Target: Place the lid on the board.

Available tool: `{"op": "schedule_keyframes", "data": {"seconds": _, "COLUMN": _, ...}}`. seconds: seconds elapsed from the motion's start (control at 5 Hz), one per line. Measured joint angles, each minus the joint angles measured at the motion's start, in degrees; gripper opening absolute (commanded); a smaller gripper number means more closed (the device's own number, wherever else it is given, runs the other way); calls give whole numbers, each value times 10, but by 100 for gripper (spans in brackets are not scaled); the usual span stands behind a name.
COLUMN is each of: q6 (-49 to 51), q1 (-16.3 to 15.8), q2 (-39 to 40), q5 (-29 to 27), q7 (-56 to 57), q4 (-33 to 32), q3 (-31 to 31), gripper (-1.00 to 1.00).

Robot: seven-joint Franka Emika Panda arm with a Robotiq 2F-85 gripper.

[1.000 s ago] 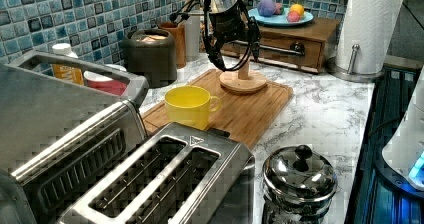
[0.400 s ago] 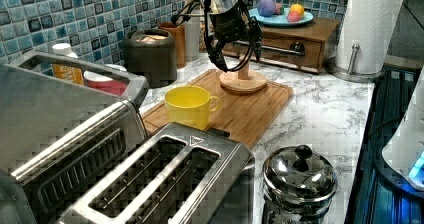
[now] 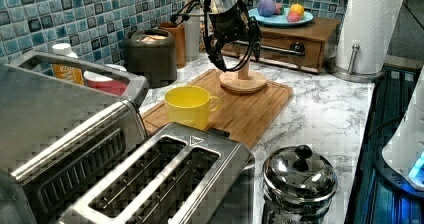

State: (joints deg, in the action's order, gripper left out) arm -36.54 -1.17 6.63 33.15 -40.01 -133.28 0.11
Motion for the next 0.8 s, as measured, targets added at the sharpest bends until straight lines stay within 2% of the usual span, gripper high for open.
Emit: {"op": "schedule_keyframes", "data": {"seconds": 0.8, "q6": -6, "q1": 1, "q2": 2, "q5": 0, "q7": 0, "q4": 0, "q3": 3, "gripper": 100}}
